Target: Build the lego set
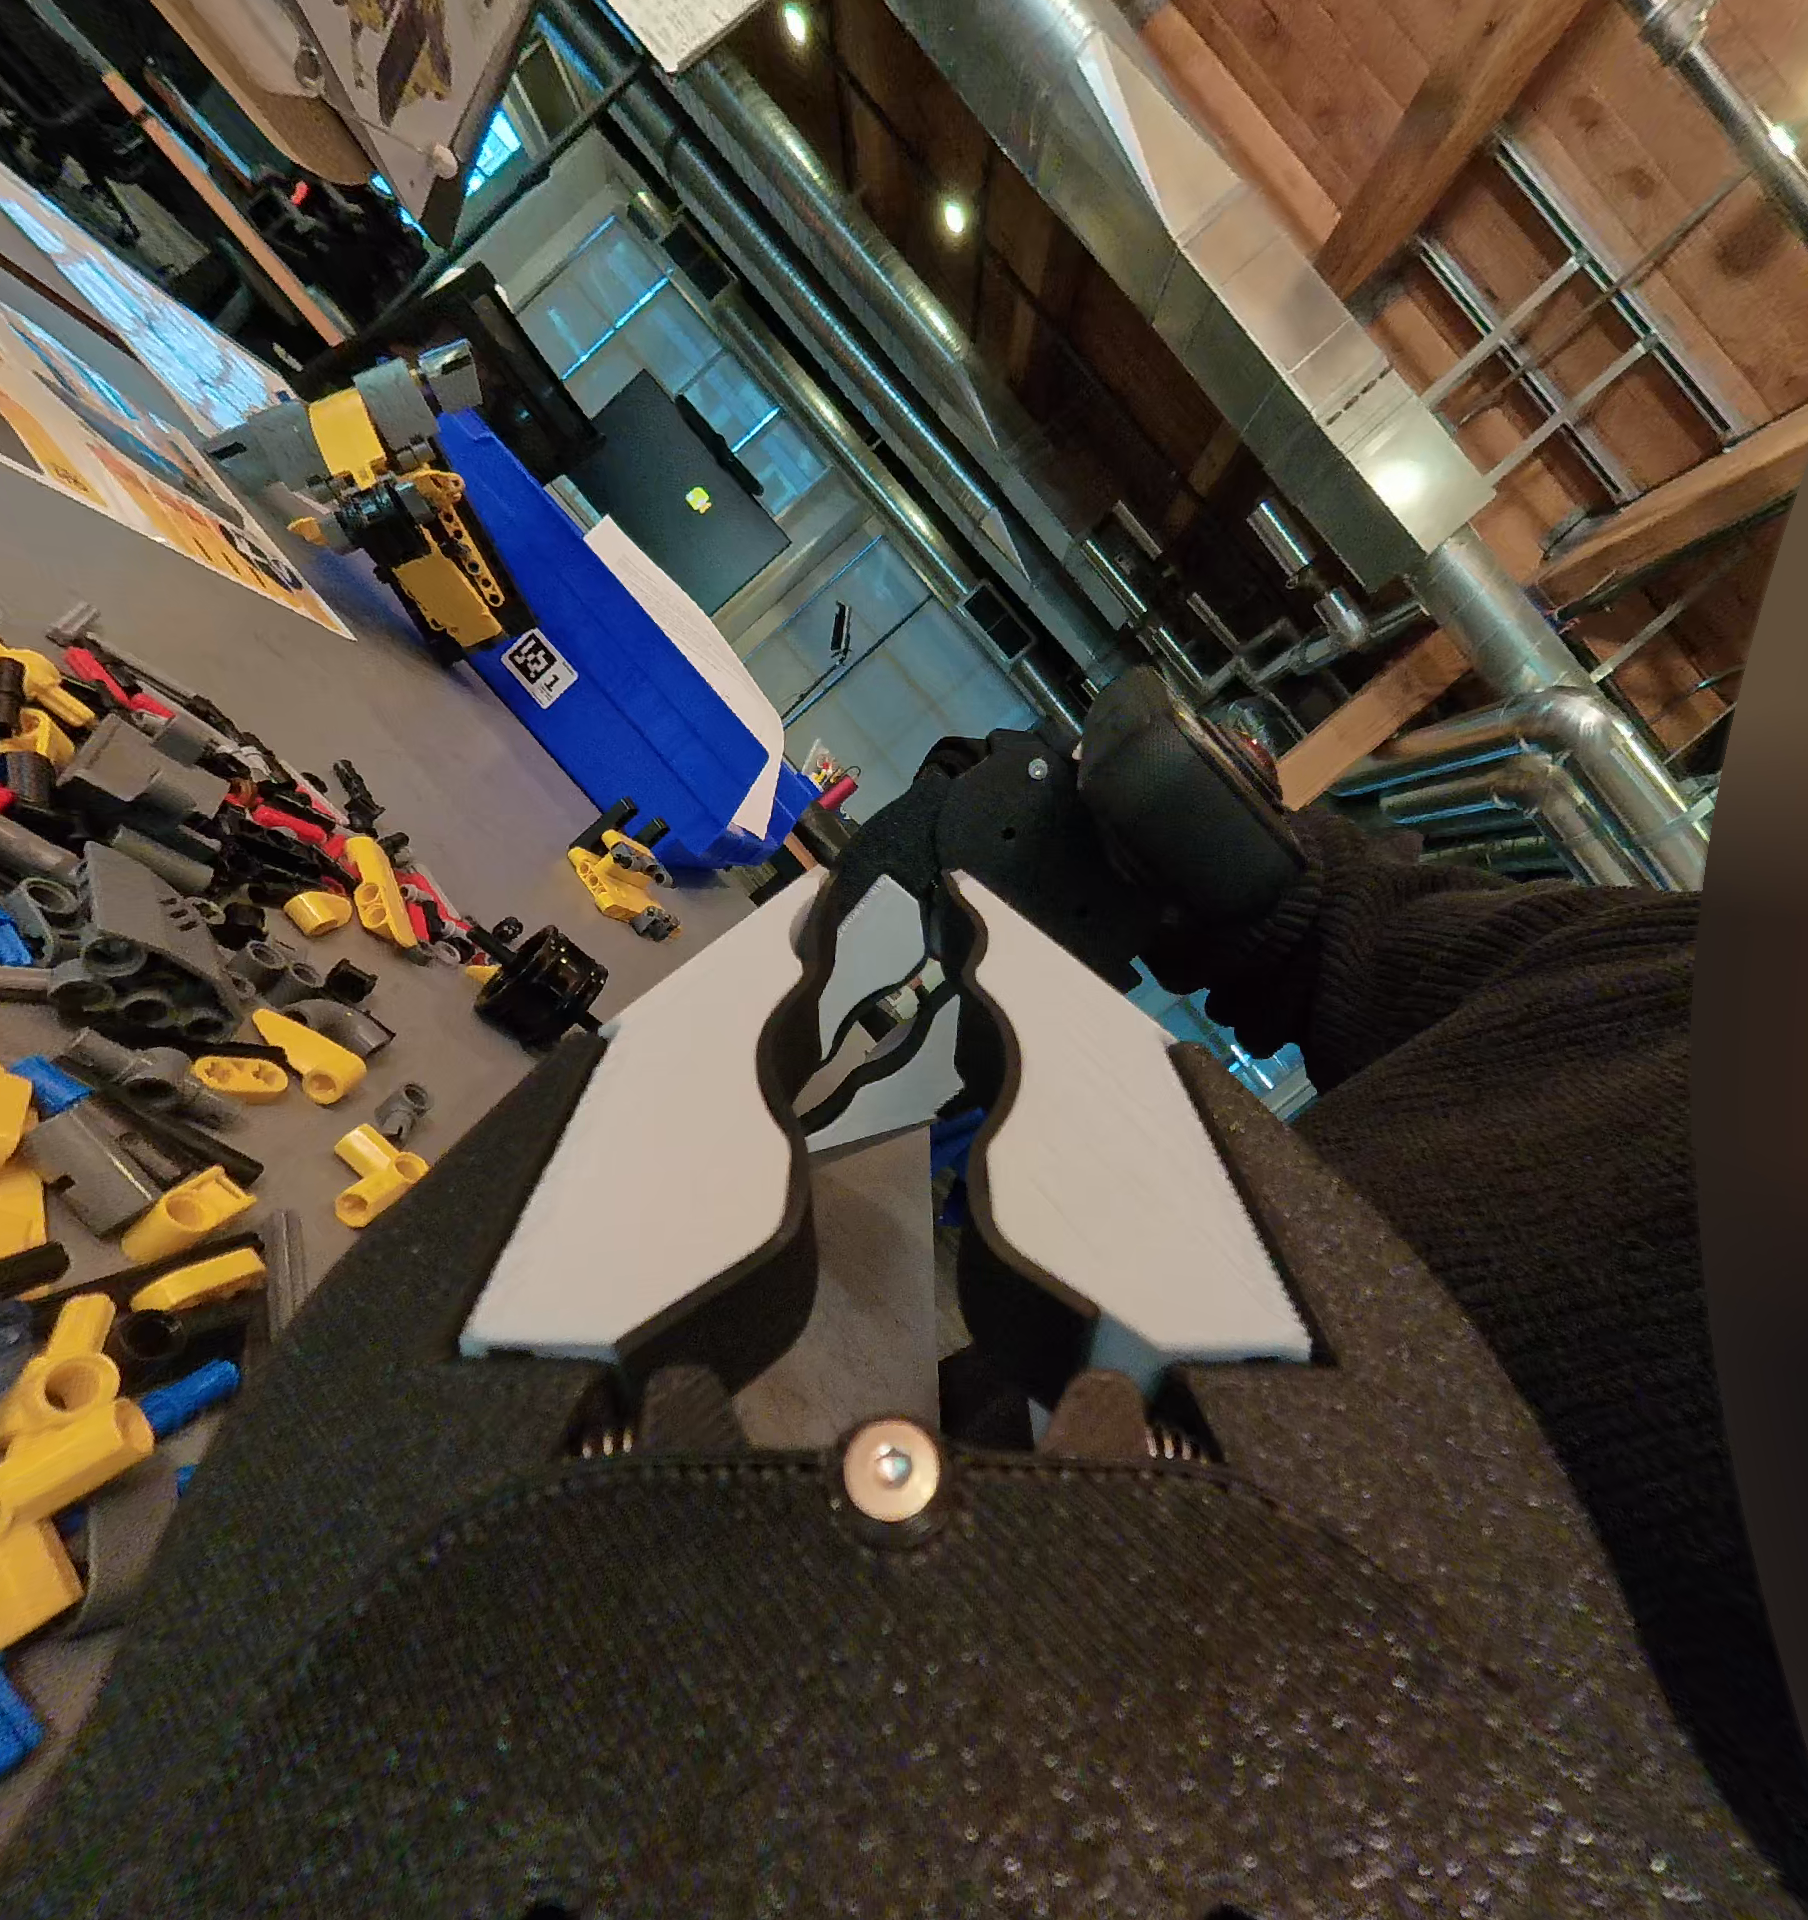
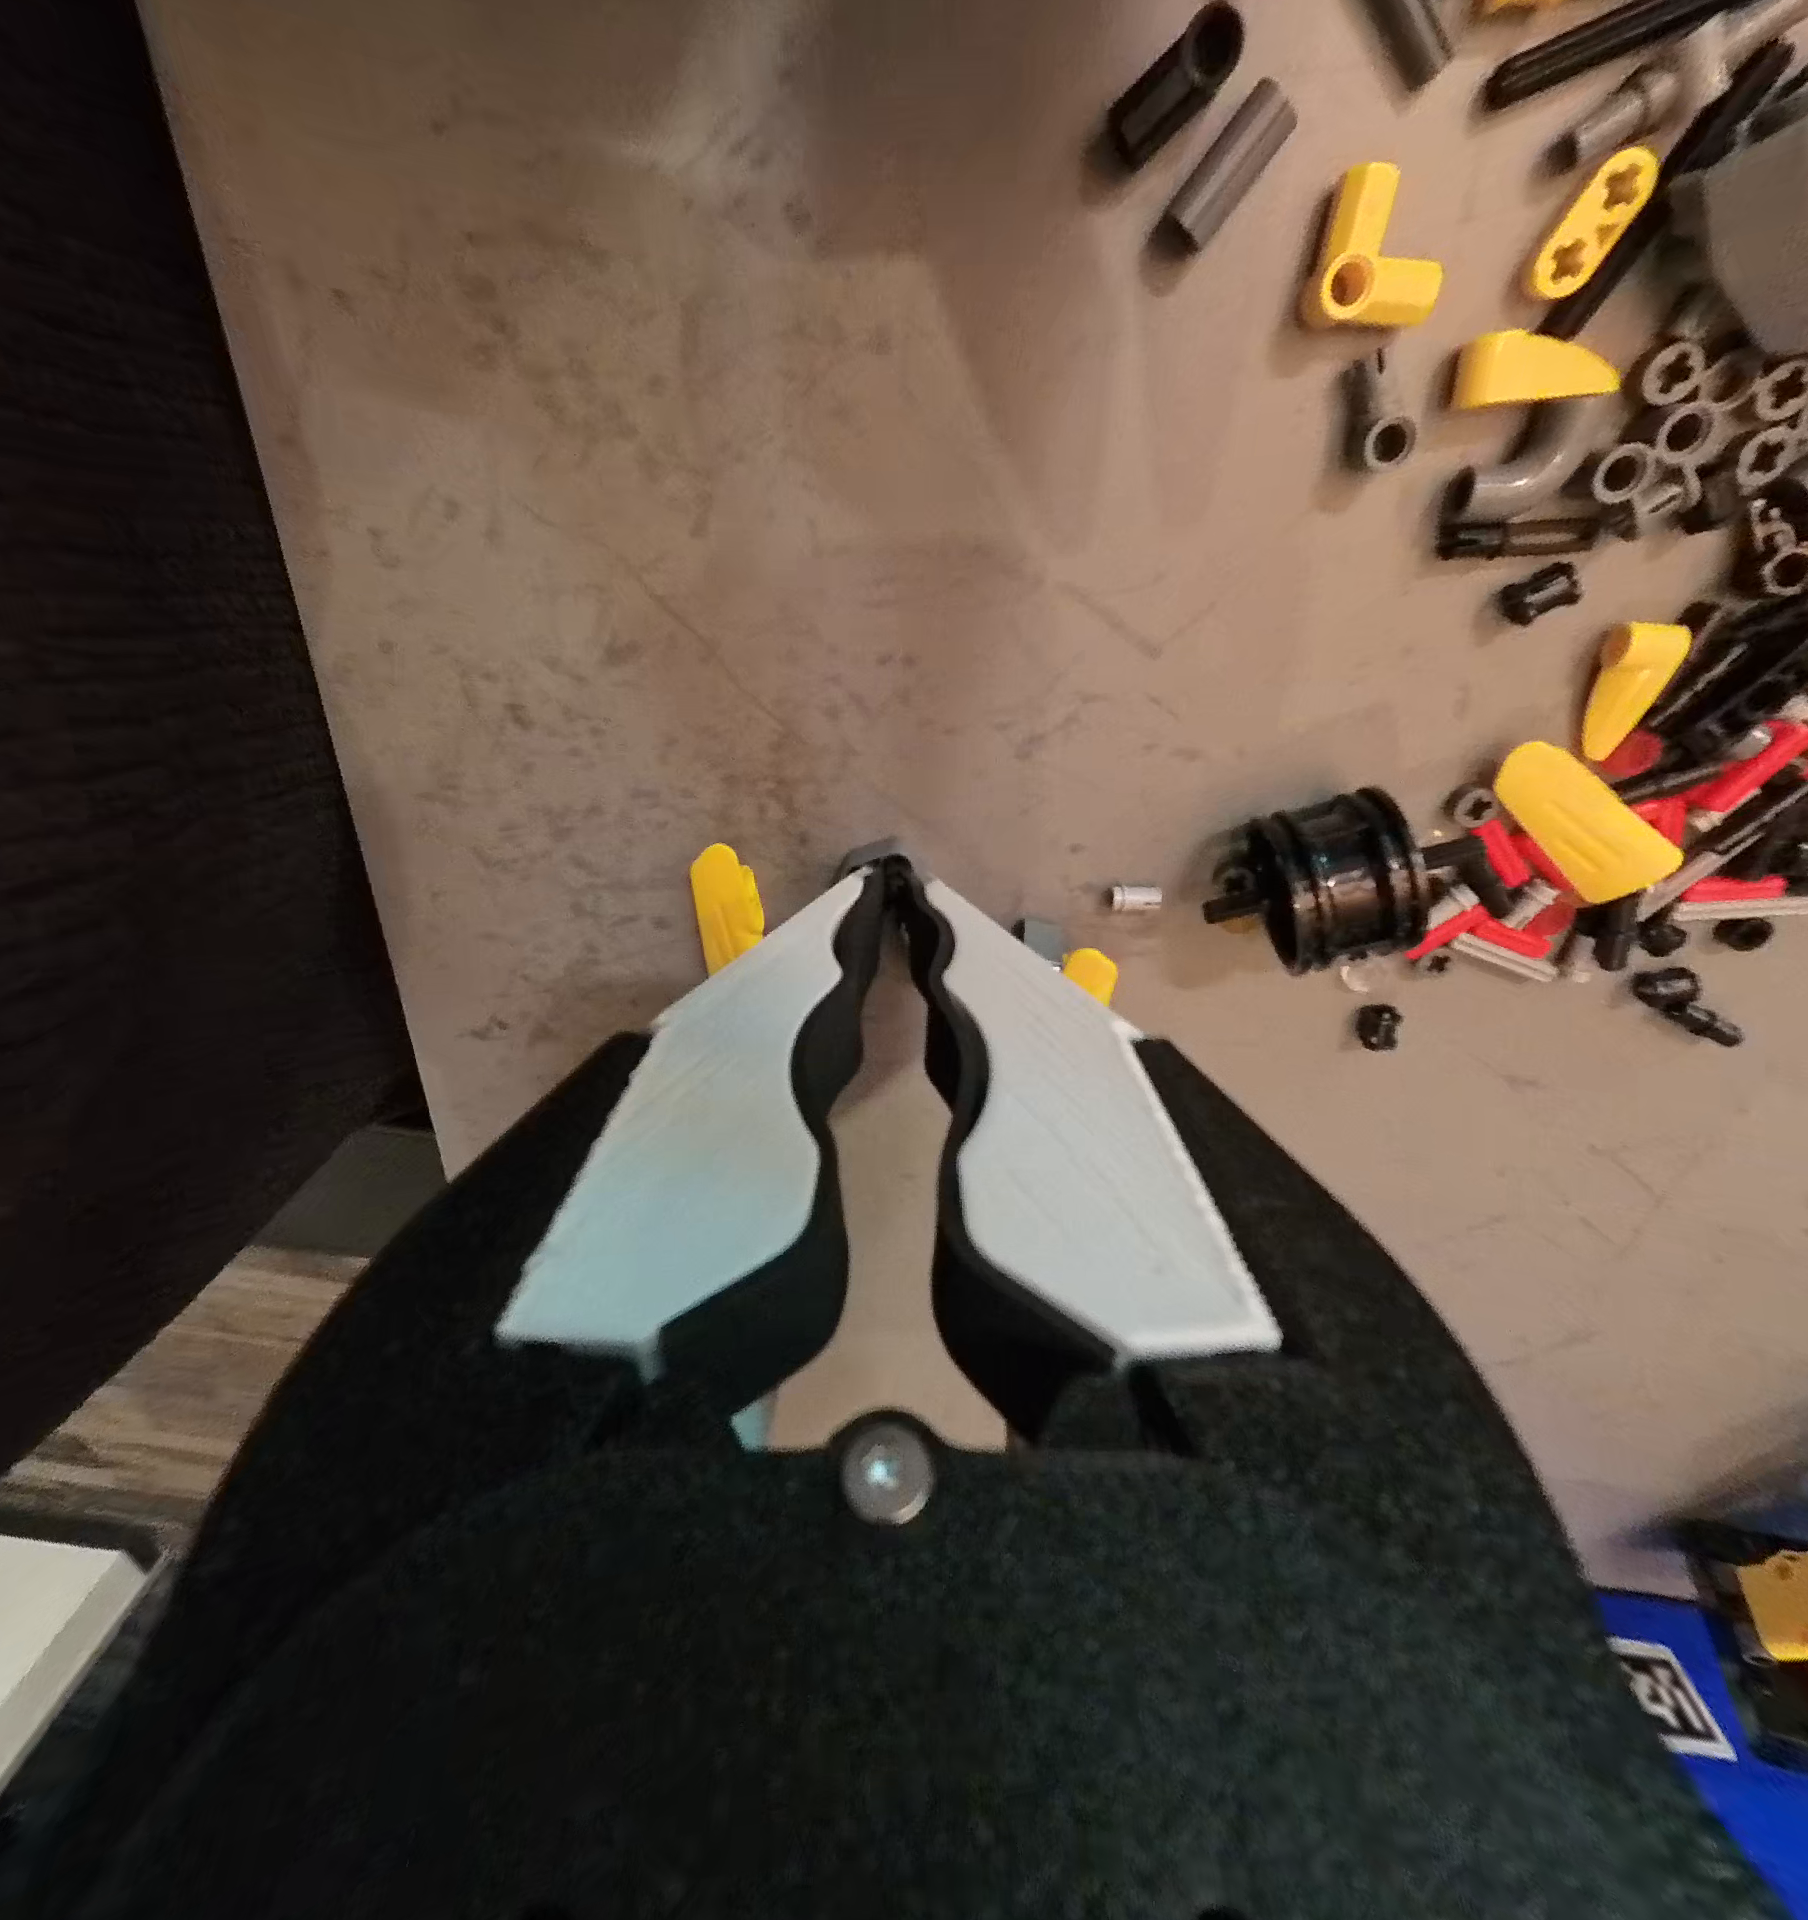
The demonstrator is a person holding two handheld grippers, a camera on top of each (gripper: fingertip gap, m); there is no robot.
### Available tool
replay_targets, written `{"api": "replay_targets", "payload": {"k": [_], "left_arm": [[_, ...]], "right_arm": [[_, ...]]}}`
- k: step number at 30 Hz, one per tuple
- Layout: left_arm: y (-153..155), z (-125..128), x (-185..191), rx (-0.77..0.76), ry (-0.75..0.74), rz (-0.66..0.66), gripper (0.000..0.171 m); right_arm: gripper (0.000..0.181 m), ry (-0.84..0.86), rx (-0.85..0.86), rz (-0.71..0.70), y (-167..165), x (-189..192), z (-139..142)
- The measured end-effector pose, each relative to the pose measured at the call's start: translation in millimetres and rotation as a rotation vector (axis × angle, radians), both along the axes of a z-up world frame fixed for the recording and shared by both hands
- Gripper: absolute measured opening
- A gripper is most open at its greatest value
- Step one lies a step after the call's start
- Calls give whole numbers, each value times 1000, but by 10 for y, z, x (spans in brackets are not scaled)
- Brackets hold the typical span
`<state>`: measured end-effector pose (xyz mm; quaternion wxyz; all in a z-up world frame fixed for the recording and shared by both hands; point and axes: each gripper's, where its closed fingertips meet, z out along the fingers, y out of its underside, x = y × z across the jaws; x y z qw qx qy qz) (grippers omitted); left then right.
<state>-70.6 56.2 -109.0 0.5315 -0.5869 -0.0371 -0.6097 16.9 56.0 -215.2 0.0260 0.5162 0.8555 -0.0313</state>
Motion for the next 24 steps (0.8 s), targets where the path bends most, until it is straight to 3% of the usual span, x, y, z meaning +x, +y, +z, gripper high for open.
{"api": "replay_targets", "payload": {"k": [12,19,24], "left_arm": [[1,-6,6,-3,2,-3,14],[-3,-6,11,-4,2,-4,15],[-4,-3,9,-2,0,-7,15]], "right_arm": [[3,-20,100,125,1,6,-18],[3,-29,168,279,-18,15,-86],[3,-31,119,251,-22,11,-78]]}}
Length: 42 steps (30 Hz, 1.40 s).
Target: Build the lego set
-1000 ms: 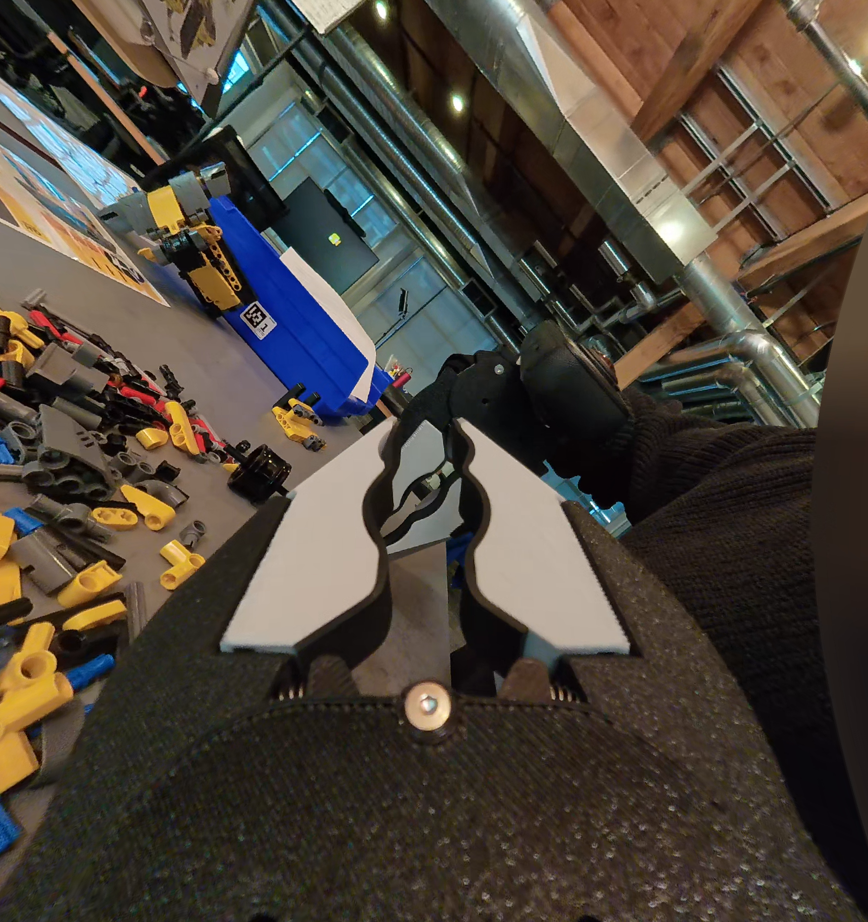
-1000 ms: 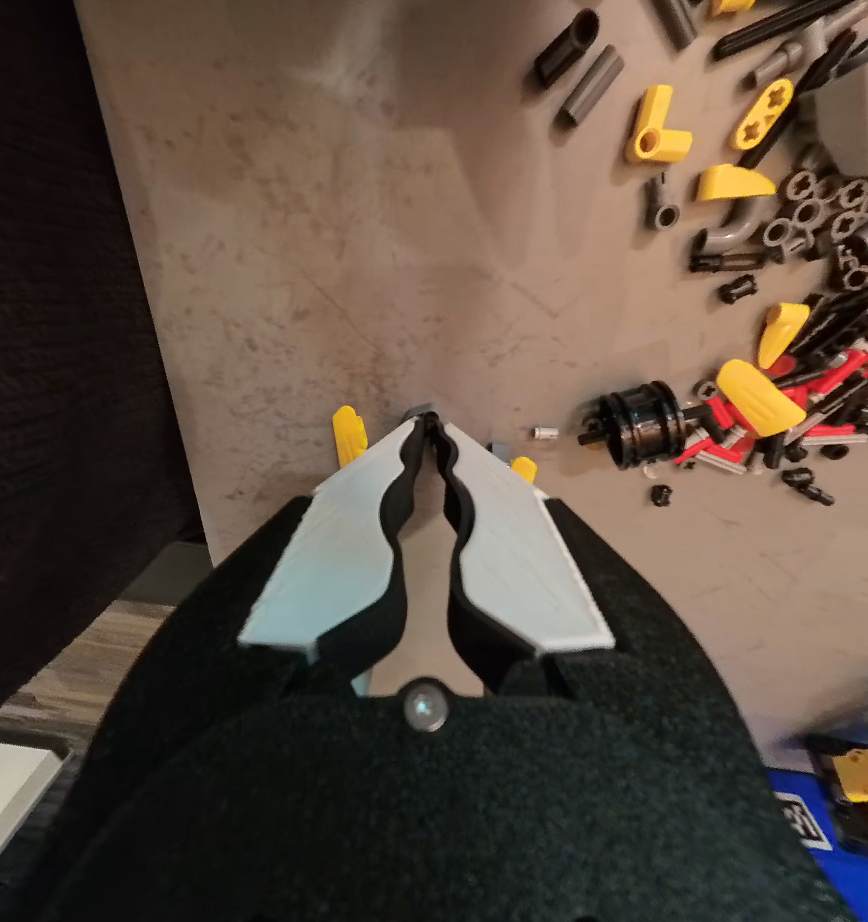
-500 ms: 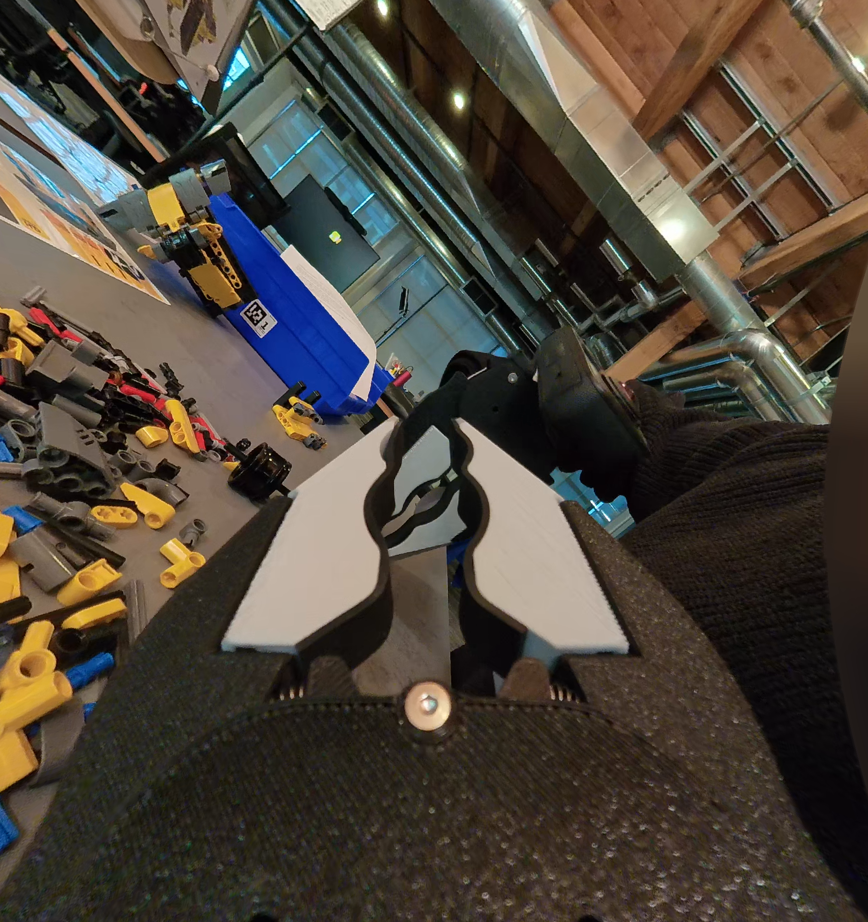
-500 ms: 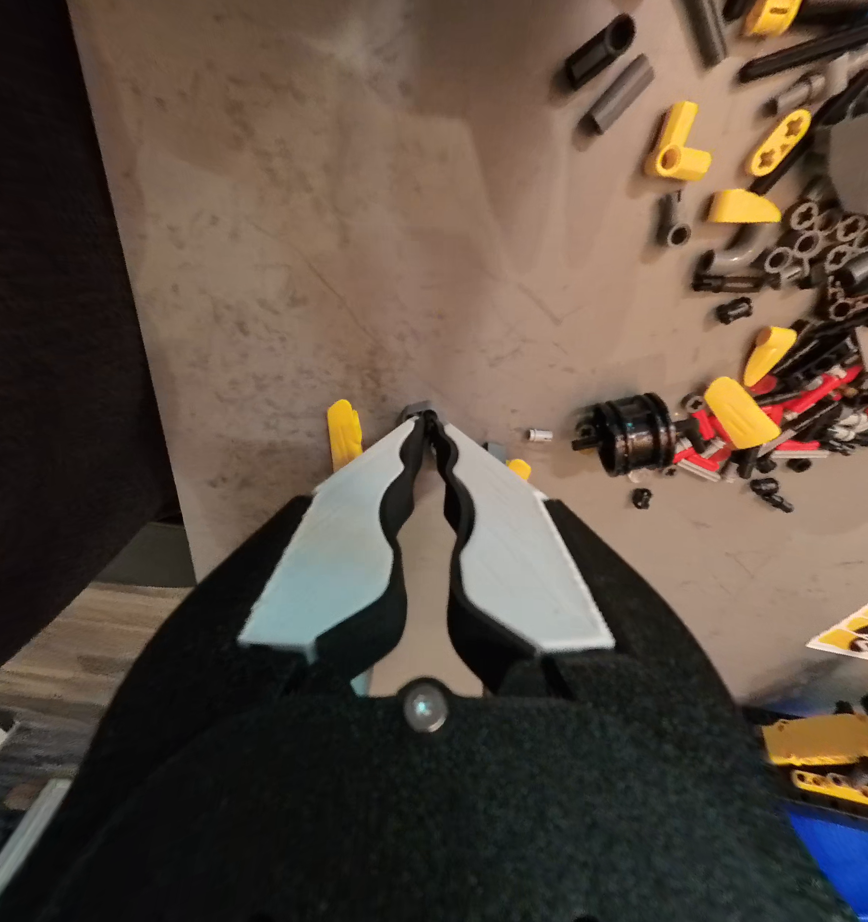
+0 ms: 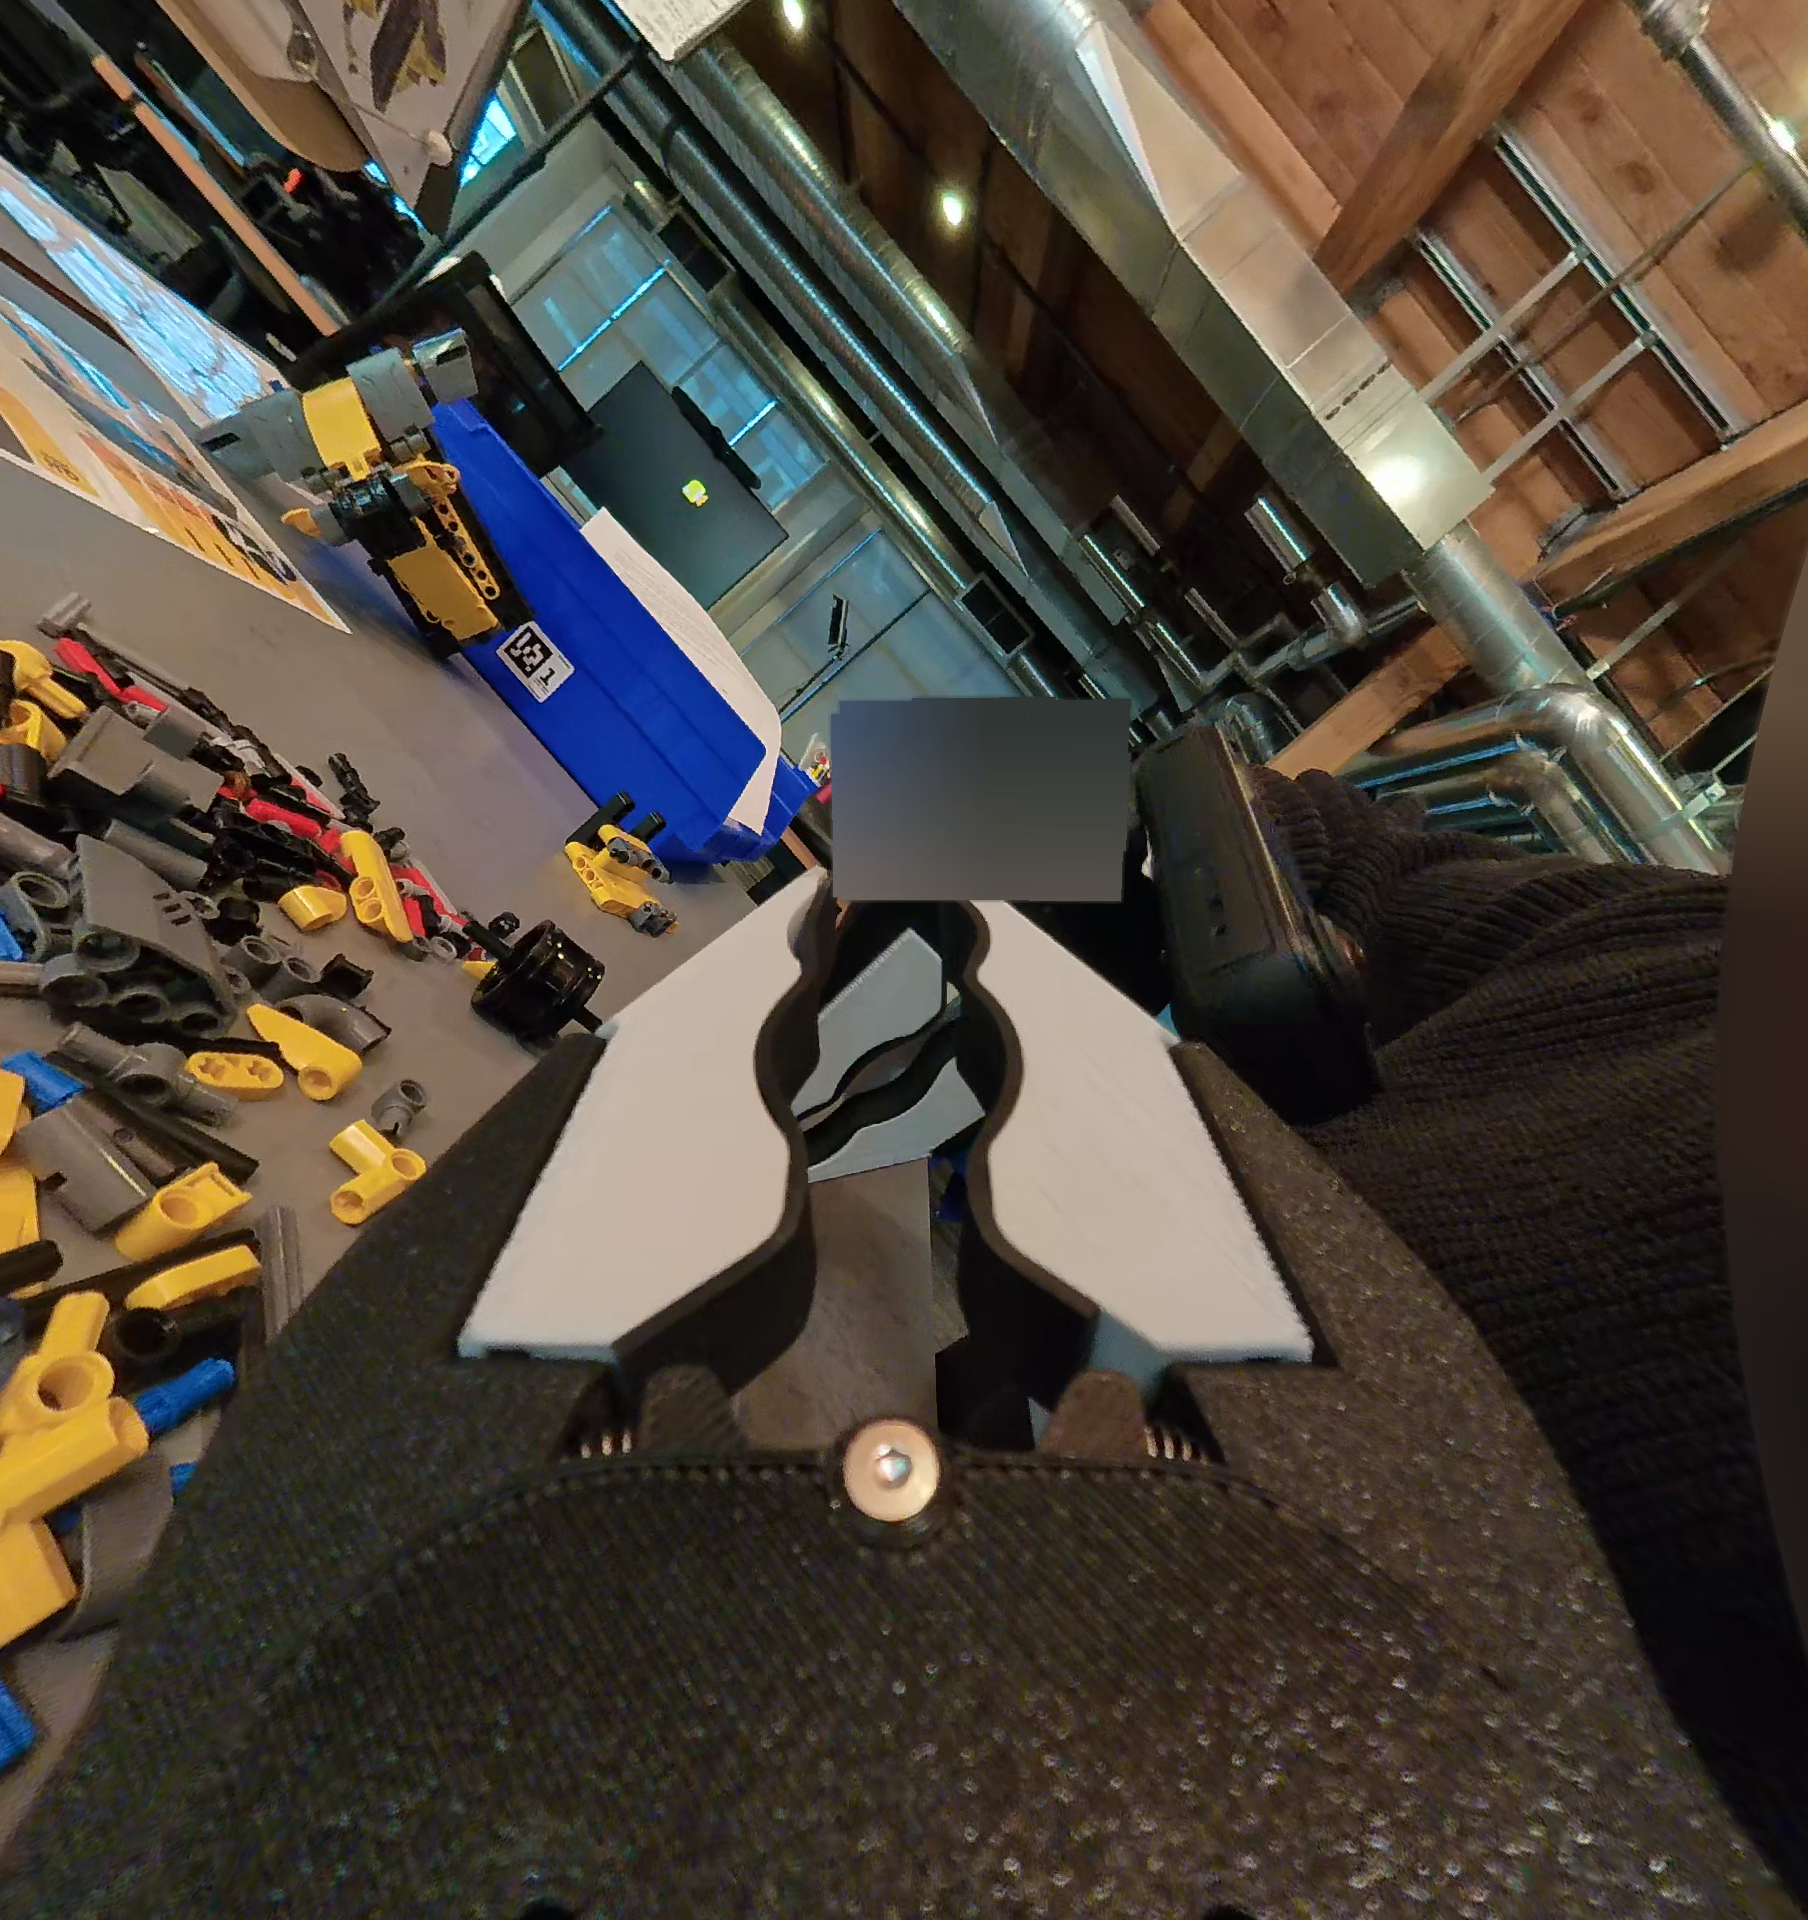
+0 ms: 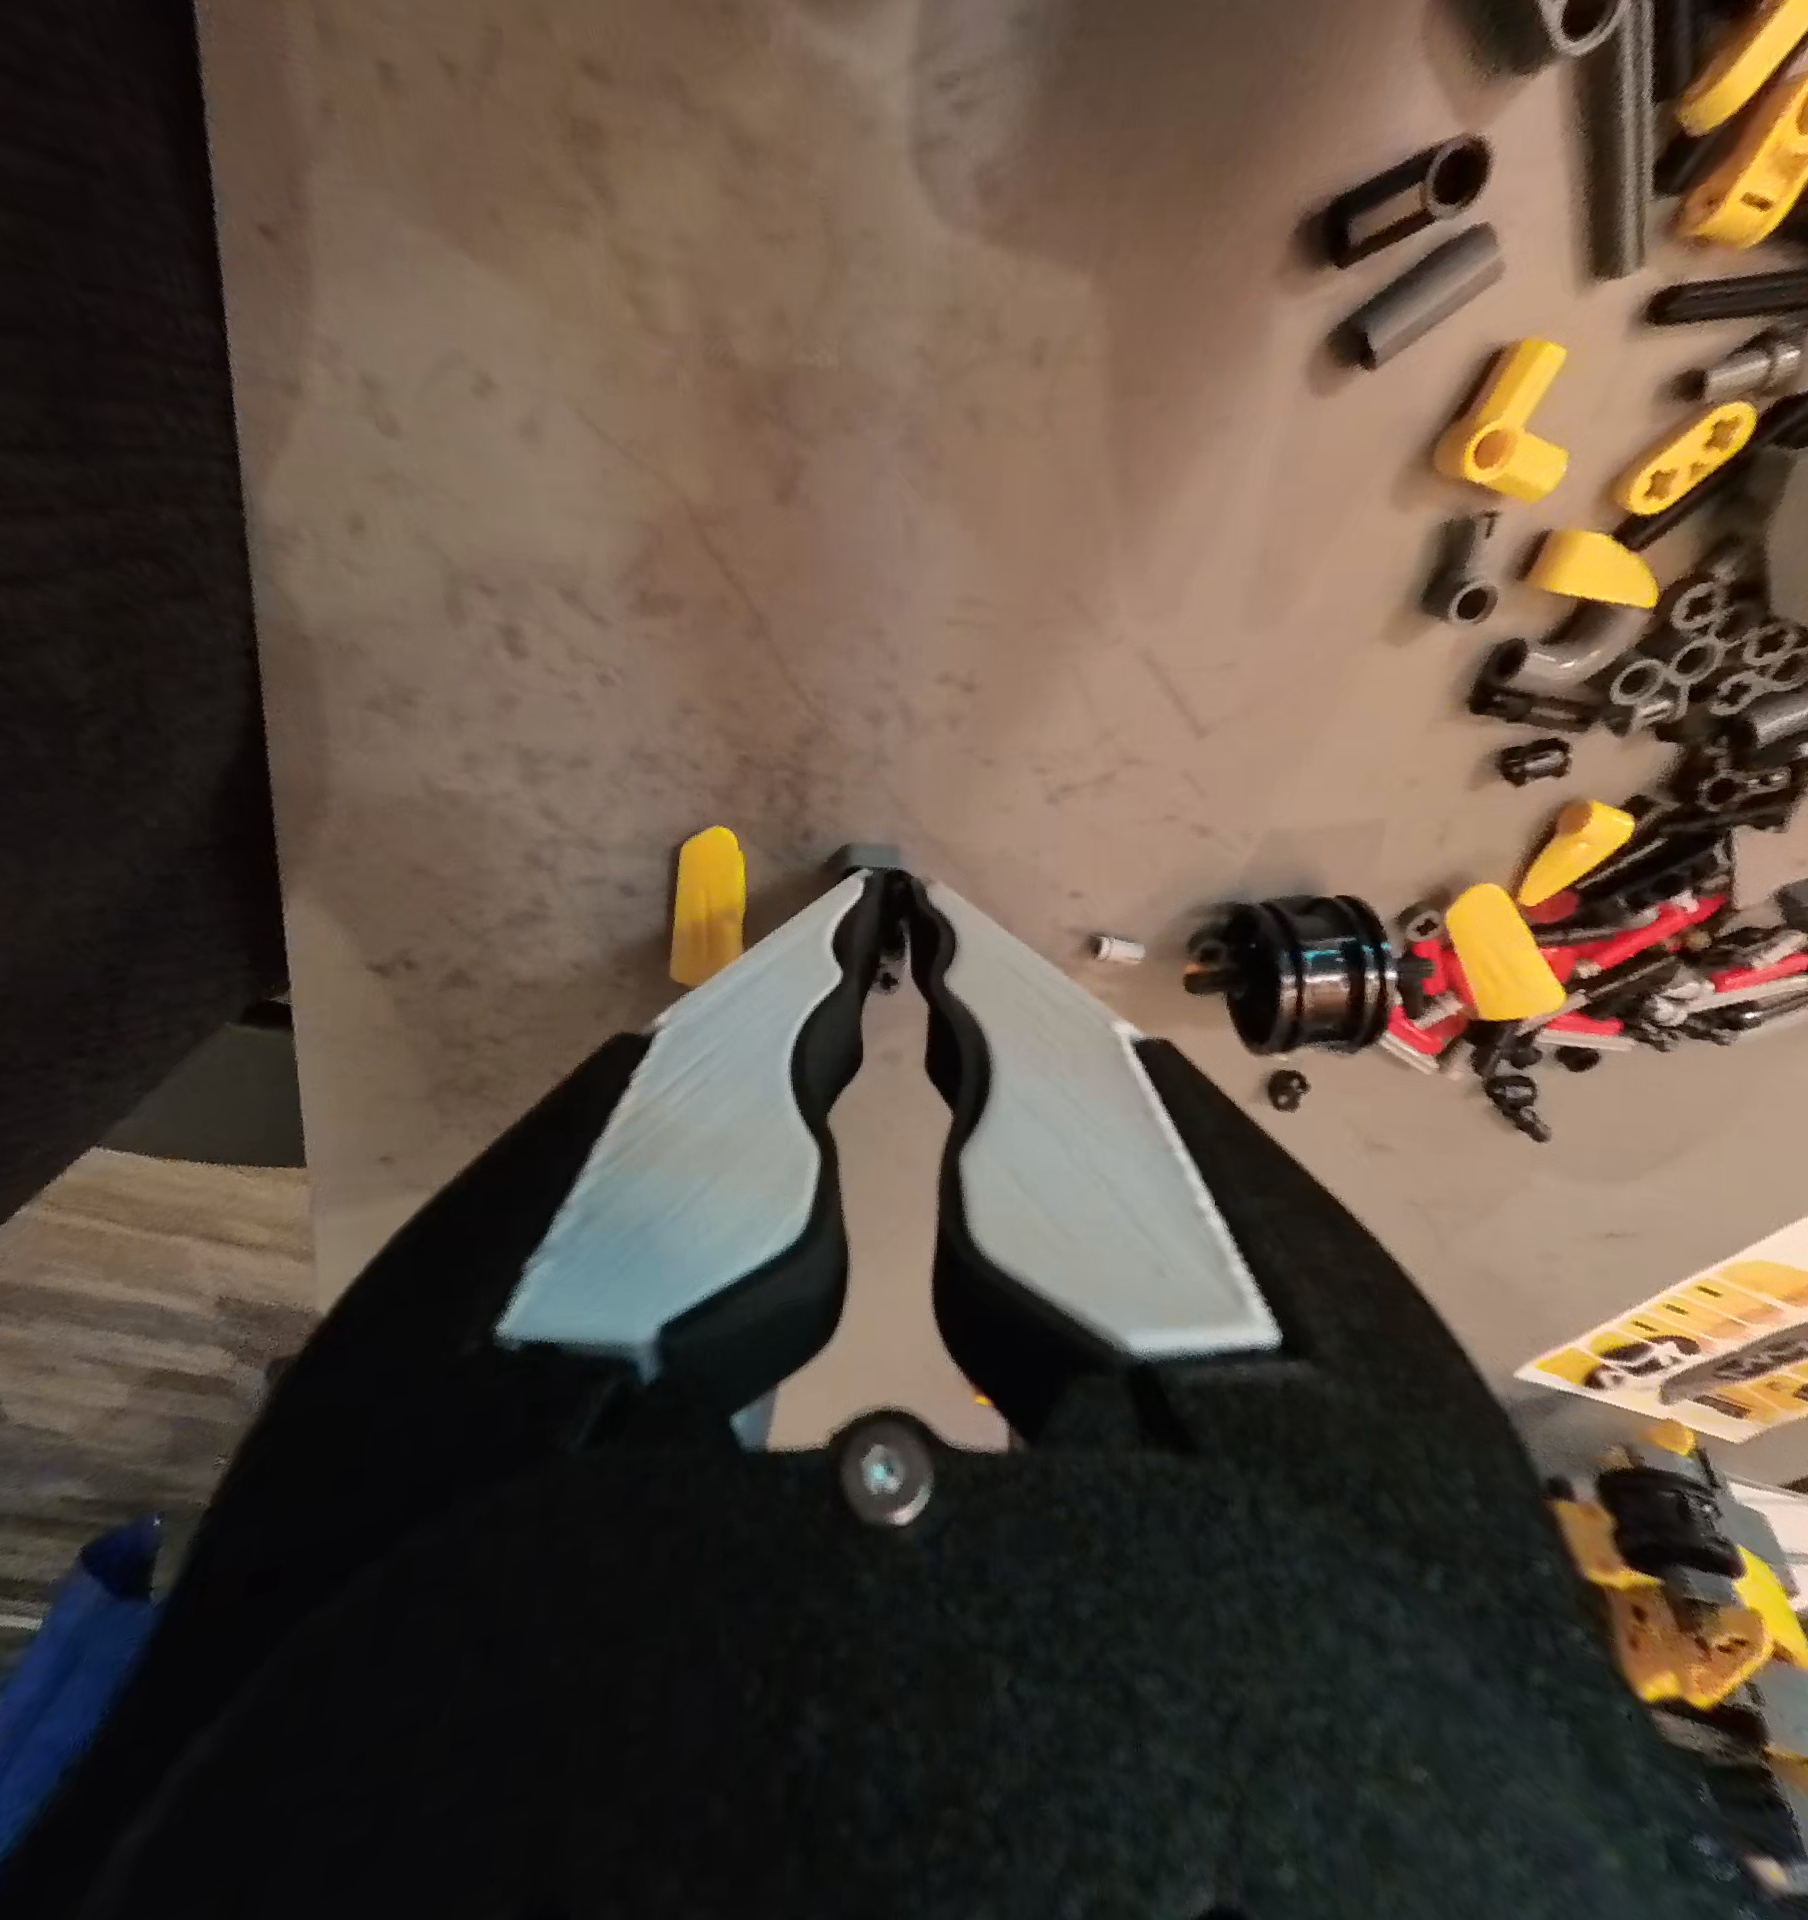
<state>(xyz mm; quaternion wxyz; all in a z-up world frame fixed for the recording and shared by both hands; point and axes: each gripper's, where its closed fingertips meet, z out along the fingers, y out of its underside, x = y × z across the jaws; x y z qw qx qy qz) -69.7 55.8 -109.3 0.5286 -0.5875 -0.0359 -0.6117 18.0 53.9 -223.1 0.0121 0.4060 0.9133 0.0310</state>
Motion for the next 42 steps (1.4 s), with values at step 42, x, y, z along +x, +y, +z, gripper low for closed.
{"api": "replay_targets", "payload": {"k": [42], "left_arm": [[4,-114,344,-11,195,-38,38]], "right_arm": [[12,726,-344,-288,-198,86,260]]}}
